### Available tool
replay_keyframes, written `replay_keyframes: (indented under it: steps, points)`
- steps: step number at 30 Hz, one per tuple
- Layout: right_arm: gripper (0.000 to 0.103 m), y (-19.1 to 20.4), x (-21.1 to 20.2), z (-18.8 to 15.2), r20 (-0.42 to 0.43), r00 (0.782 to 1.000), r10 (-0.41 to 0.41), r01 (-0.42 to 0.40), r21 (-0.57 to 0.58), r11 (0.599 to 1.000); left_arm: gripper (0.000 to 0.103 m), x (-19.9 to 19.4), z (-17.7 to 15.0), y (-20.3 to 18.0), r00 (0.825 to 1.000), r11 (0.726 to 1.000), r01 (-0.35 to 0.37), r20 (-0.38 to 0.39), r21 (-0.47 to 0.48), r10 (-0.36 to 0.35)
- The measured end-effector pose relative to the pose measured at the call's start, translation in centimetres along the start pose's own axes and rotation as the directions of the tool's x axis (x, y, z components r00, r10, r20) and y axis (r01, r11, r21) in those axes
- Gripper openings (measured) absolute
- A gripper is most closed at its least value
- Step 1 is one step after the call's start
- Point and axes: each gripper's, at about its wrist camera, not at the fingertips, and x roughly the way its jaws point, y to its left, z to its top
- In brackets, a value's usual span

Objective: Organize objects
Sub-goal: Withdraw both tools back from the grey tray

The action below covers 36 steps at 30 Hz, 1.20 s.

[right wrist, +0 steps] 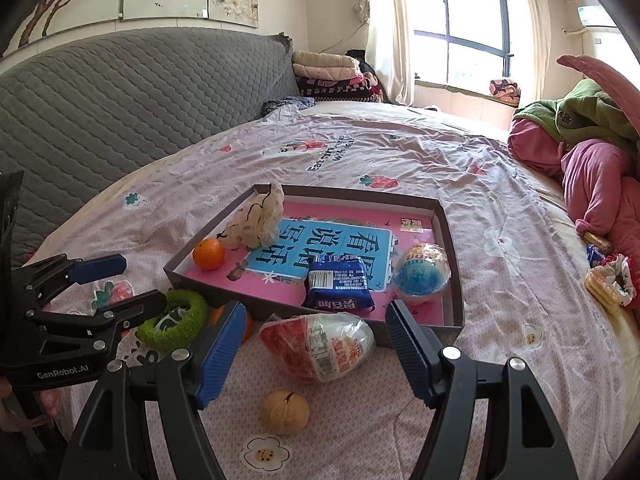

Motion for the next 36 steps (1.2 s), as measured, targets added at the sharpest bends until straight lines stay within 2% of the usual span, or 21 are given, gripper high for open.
replay_keyframes:
  steps: [36]
  points:
    - [0.072,1.5,0.4,-2.8,-0.095,0.995,0.014,-0.015,-0.008,1.000,0.075,0.4,-2.4,-0.3,0.996,1.000,0.017,-0.092,-0.009,-0.018]
